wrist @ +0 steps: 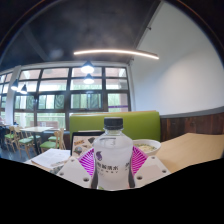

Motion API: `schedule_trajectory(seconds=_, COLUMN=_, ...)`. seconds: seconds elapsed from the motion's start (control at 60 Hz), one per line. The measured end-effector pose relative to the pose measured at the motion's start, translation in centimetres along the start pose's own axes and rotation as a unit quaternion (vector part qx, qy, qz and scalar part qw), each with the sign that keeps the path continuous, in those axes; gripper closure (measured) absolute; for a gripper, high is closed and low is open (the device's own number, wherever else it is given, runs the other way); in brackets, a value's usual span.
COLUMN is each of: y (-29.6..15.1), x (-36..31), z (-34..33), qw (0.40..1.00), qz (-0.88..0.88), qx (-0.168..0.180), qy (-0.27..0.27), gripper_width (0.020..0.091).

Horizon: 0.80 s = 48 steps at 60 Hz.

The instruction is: Pour water

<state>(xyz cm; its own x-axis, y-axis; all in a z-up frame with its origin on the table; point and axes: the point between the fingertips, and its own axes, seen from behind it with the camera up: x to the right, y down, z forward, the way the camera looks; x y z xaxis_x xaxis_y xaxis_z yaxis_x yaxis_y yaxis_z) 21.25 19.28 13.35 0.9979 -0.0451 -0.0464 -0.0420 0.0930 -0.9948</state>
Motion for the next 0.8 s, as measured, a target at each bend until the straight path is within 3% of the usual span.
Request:
schedule_trajectory(seconds=0.1, y=-0.1, x=-2.0, z=-0.6, qw=1.000, qz=-0.010, qx=-0.020, qy=-0.004, gripper_width=0.0686)
schedule_trajectory(seconds=0.2, y=3.2, x=-2.3, z=-0.2, qw=0.999, qz=-0.008, qx=-0.051, qy=-0.013, gripper_width=0.0678)
schedule_trajectory(seconds=0.233, y=1.7, x=-2.7, z=-0.4, qw=0.999, qz=-0.017, qx=-0.025, qy=-0.019, gripper_width=0.0664)
schedule_trajectory(seconds=0.417, y=2.4, x=-2.9, z=-1.0, qw=0.999, qz=-0.020, qx=-0.034, qy=-0.008, gripper_width=0.0642)
schedule_trajectory(seconds=0.567, y=2.3, x=-2.4, z=-1.4, qw=0.999, qz=0.005, qx=-0.042, qy=0.000, gripper_width=0.0494)
schedule_trajectory(seconds=0.667, y=2.7, x=-2.0, z=-2.5, qw=0.997, qz=0.022, qx=-0.071, qy=-0.003, gripper_width=0.0251)
schedule_trajectory(seconds=0.8, y=1.7, x=-2.3, z=-5.5, qw=0.997, qz=0.003, qx=-0.082, qy=-0.008, gripper_width=0.0272)
